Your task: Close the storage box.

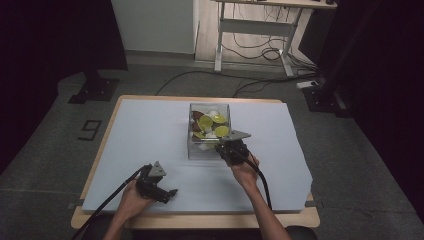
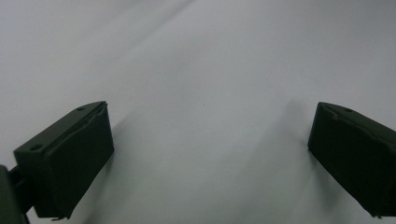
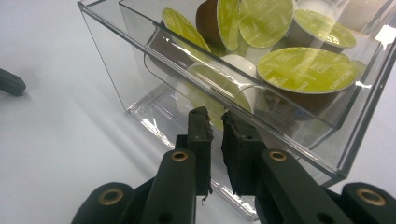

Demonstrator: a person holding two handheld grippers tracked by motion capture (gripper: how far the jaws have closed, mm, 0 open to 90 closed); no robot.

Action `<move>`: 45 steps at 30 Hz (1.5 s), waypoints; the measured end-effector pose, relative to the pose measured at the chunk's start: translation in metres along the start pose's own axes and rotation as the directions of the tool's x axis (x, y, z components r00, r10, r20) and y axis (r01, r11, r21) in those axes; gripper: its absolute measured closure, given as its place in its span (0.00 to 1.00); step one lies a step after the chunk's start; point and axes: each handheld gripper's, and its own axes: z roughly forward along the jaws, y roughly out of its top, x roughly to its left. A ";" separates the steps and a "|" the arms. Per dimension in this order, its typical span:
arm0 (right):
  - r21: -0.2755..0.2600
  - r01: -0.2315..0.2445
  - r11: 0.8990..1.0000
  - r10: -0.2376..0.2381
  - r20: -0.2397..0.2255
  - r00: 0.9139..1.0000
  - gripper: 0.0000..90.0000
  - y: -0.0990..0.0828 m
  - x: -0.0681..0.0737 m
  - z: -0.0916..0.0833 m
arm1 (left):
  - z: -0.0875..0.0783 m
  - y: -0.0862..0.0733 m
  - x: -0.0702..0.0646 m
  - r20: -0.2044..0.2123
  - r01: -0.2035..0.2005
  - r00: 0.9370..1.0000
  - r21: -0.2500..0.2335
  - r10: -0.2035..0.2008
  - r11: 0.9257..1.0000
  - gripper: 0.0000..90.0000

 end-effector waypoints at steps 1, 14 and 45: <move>0.001 -0.001 1.000 0.001 -0.002 1.000 0.90 0.000 0.000 0.000 | 0.000 0.000 0.000 0.000 0.000 1.000 0.001 0.000 1.000 0.00; 0.038 0.019 0.999 -0.018 -0.033 0.999 0.59 0.002 0.005 -0.002 | 0.000 0.000 0.000 0.002 0.003 1.000 0.000 -0.003 1.000 0.00; 0.090 0.057 0.994 -0.055 -0.024 0.998 0.18 -0.008 -0.004 -0.055 | 0.000 0.000 0.001 0.002 0.002 1.000 0.003 -0.002 1.000 0.00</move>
